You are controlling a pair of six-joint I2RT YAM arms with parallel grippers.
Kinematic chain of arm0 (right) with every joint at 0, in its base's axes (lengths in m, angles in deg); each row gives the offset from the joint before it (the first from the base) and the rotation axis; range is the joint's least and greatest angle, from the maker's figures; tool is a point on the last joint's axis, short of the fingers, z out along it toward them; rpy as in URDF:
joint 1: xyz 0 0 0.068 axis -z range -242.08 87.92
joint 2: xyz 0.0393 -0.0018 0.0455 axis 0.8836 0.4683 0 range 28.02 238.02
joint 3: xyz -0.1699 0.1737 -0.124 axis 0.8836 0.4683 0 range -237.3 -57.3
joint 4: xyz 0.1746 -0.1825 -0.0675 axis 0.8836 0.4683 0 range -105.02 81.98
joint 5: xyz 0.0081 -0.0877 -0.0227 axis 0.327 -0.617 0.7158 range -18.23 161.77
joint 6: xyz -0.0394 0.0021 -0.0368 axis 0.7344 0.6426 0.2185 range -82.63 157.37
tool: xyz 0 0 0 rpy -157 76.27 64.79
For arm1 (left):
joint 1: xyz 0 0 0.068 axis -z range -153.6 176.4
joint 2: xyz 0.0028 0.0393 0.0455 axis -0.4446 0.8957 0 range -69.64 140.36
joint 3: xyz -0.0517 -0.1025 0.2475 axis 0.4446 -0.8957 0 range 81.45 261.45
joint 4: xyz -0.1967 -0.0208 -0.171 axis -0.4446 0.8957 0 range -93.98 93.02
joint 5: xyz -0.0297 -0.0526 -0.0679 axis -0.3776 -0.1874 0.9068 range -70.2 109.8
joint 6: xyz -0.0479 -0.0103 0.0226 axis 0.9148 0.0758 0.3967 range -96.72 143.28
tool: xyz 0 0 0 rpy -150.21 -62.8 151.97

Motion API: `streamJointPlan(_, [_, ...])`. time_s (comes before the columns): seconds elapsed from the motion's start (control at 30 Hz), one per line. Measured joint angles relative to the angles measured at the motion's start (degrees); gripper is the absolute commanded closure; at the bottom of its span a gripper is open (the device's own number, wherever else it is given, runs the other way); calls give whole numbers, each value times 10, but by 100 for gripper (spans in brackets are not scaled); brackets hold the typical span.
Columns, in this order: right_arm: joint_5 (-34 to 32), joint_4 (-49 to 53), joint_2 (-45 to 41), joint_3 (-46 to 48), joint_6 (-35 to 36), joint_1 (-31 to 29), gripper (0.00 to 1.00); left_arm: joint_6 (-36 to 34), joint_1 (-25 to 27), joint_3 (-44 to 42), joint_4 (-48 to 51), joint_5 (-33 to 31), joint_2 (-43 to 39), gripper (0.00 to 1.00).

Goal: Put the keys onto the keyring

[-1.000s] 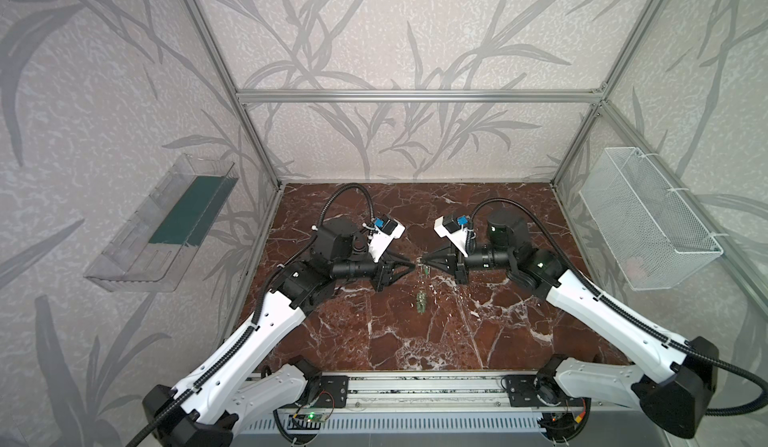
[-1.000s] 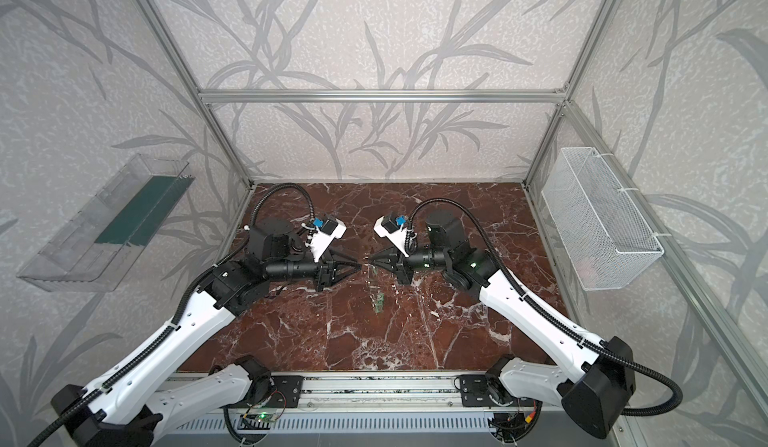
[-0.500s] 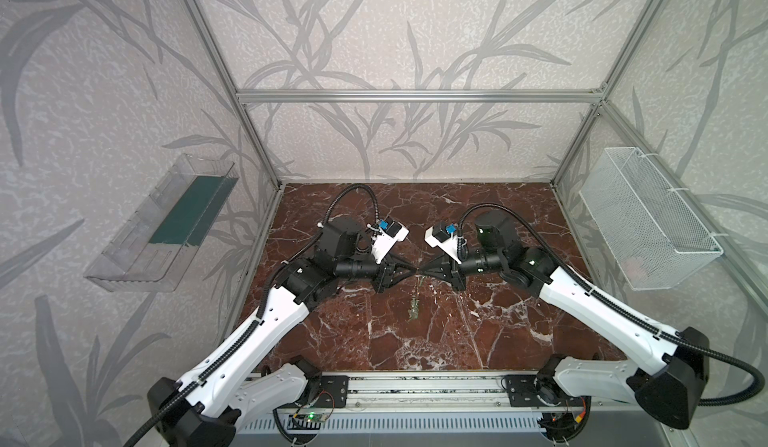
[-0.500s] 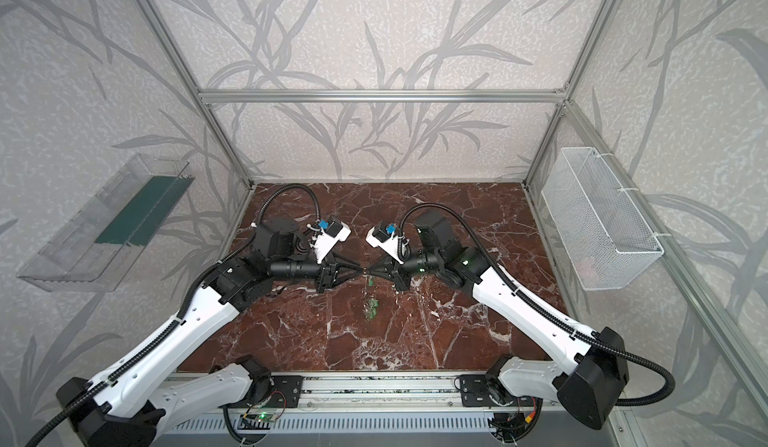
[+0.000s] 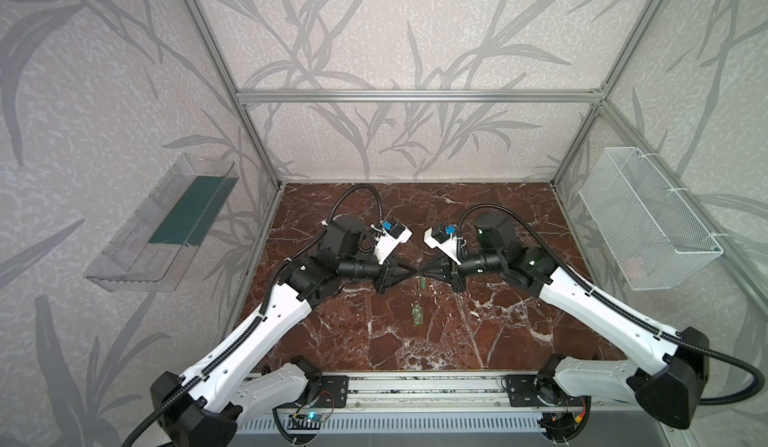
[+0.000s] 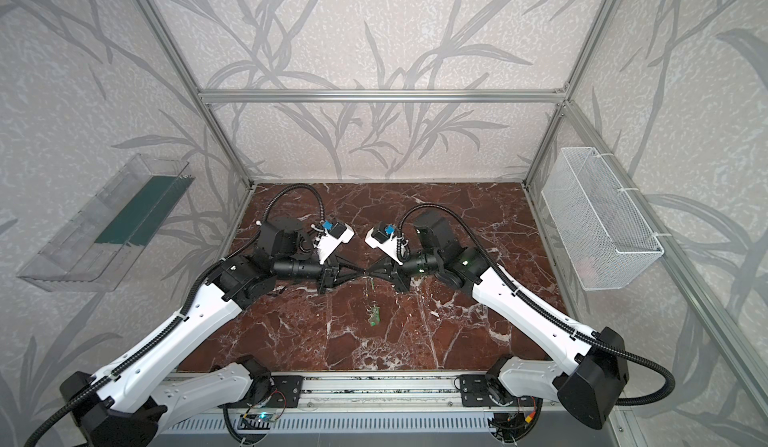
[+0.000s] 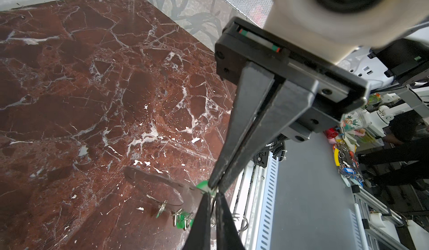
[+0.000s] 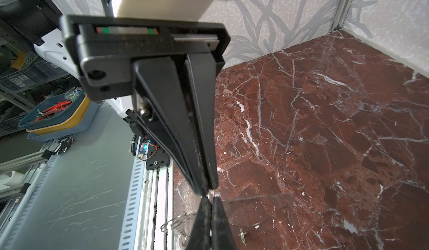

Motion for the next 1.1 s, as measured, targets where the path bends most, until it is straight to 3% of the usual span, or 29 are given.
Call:
streamJointPlan(0.3, [-10,-6,-2,1,-3,-2,97,4,3,0,-5,-17,-6,100])
streamJointPlan(0.33, [-14,-13,-4,2,-5,-2,94,5,3,-1,-9,-22,-10,100])
streamJointPlan(0.4, [-23,-31,-14,9,-12,-4,75,10,4,-5,-22,-29,-20,100])
streamJointPlan(0.43, [-31,-41,-22,16,-14,-5,73,13,4,-7,-28,-36,-26,100])
streamJointPlan(1.1, [-173,-234,-144,157,-78,-8,66,96,7,-116,-221,-158,-143,100])
